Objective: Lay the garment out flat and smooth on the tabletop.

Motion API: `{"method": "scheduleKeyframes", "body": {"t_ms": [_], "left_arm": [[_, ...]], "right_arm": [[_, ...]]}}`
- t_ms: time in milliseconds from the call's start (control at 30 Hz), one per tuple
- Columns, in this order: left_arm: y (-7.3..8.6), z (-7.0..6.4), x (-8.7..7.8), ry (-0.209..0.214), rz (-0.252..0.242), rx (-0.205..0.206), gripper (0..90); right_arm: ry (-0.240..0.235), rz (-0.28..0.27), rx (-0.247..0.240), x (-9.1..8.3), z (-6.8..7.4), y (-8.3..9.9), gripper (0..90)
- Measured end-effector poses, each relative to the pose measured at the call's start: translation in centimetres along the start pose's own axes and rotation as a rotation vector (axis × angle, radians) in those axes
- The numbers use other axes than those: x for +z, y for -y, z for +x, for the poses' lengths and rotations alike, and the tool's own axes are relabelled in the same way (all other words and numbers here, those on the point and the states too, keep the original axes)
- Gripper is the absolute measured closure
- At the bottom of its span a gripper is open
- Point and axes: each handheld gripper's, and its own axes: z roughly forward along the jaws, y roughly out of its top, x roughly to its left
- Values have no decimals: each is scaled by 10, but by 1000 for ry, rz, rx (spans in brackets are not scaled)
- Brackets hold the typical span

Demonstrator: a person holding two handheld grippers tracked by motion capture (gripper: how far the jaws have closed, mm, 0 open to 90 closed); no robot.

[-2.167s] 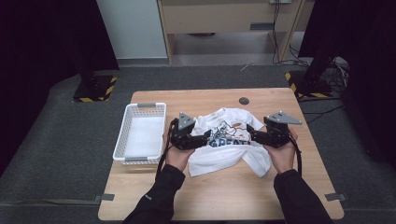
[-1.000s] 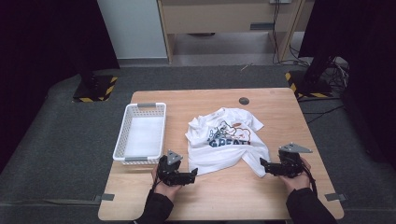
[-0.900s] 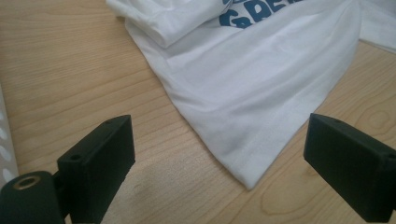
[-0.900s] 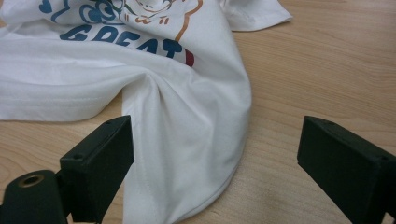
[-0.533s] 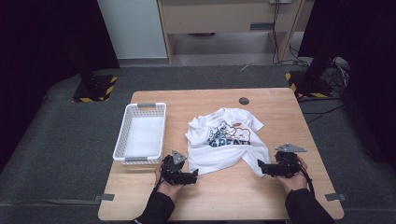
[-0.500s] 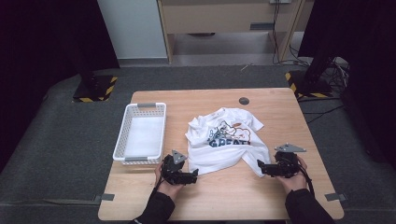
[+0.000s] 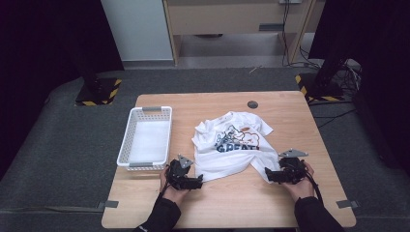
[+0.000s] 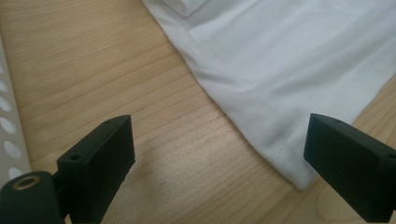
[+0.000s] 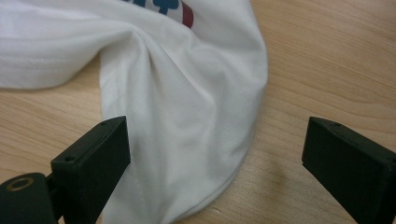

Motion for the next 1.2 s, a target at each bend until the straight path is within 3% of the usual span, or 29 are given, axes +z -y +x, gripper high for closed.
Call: {"method": "scheduleKeyframes", "body": {"t_ms": [133, 333, 400, 533, 700, 767, 933, 1200], "left_arm": [[1, -1, 1, -21, 11, 25, 84], [1, -1, 4, -31, 19, 35, 71], [2, -3, 3, -48, 14, 53, 71], [1, -4, 3, -55, 23, 50, 70], [2, -1, 1, -54, 32, 45, 70], [3, 0, 0, -51, 41, 33, 69], [7, -1, -5, -56, 57, 43, 69], [15, 0, -16, -19, 99, 47, 69]], "right_arm": [[27, 44, -29, 6, 1, 2, 80], [28, 47, -33, 7, 2, 2, 78], [31, 47, -47, 6, 2, 3, 77], [23, 55, -68, 4, 2, 4, 75], [12, 71, -87, 0, 0, 7, 76], [5, 78, -116, -4, -2, 10, 75], [-21, 88, -125, -10, -9, 16, 72], [-50, 96, -134, -18, -19, 26, 67]]}}
